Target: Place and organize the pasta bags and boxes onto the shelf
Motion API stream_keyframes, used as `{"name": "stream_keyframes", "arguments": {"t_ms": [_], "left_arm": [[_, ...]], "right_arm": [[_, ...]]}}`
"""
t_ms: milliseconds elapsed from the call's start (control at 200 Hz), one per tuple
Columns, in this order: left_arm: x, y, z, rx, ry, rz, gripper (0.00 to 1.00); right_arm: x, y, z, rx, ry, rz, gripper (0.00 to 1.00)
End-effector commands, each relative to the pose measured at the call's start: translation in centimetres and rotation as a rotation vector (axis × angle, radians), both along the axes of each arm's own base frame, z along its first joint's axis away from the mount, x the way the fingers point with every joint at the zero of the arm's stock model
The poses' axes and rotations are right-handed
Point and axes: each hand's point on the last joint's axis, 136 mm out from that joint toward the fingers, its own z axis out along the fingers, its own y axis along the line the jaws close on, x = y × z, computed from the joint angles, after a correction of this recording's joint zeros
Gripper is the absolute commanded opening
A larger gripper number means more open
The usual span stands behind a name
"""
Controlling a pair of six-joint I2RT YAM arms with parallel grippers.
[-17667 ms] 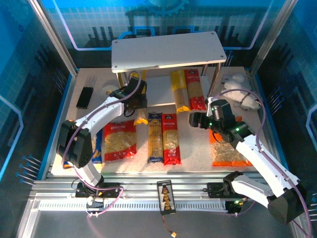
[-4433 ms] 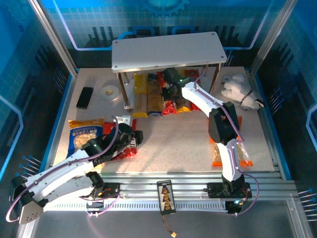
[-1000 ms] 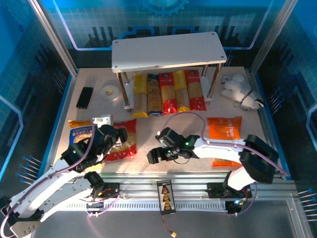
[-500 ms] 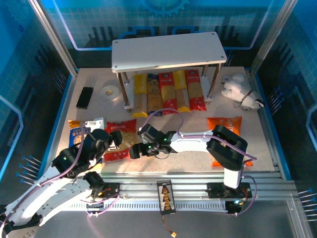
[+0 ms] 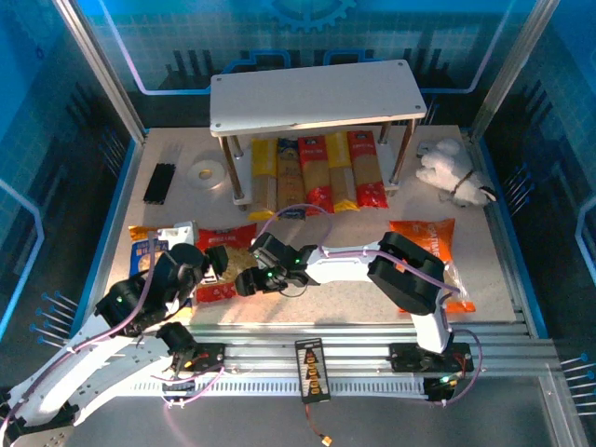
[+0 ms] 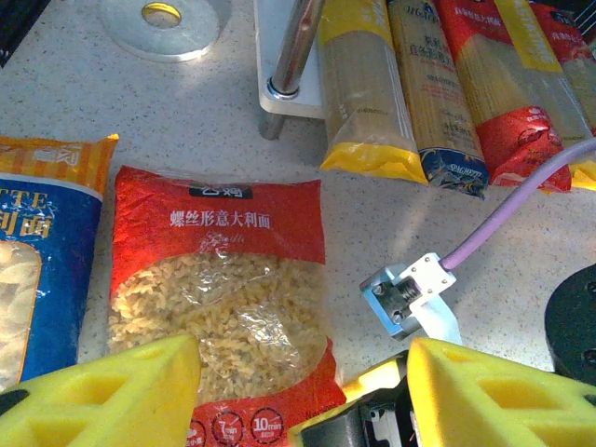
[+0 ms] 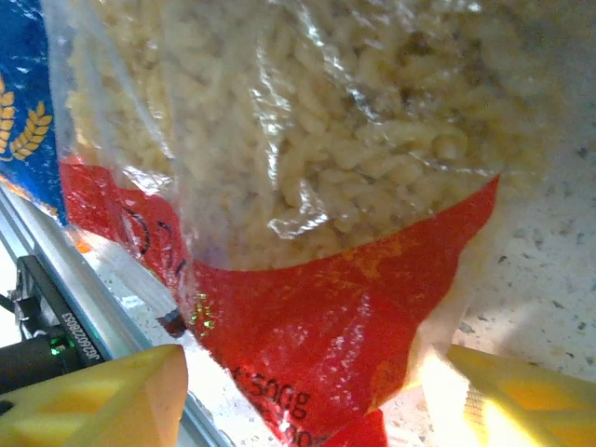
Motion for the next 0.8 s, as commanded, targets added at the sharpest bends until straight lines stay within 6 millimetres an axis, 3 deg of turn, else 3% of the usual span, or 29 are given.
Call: {"name": "stream_keyframes", "arguments": {"t_ms": [0,65,135,245,310,615,635,795], "left_arm": [[-0.3,0.8,-0.4,0.030,0.009,0.017,0.61],[-0.3,0.8,-0.5,0.032,0.010,0.019,0.61],[-0.3,0.8,-0.5,0.032,0.011,0.019,0.61],[-0.2,0.7,-0.7,0.033,0.015,0.018,0.61],[-0.1,0.6,-0.8,0.035,0.019,0.016,0.61],[0.4,0.0,-1.4,0.060,0.046,0.004,0.61],[0.4,0.0,-1.4,0.060,0.047,0.004,0.61],[0.7,-0.3,-1.6,0.071,0.055,0.000,0.61]], "right_arm": [[-0.3,0.7,0.0,0.011,-0.001,0.012,0.56],[-0.5,0.5,-0.1,0.007,-0.001,0.012,0.46],[-0.5,-0.1,-0.2,-0.001,-0.003,0.006,0.27],[-0.6,-1.2,-0.1,-0.007,-0.010,-0.004,0.15],[-0.5,-2.1,-0.1,-0.014,-0.017,-0.020,0.00],[0.3,-7.8,1.6,0.001,-0.040,-0.138,0.00],[0.0,-8.9,1.0,-0.020,-0.034,-0.147,0.00],[0.6,-13.9,1.6,-0.082,-0.081,-0.245,0.00]]}}
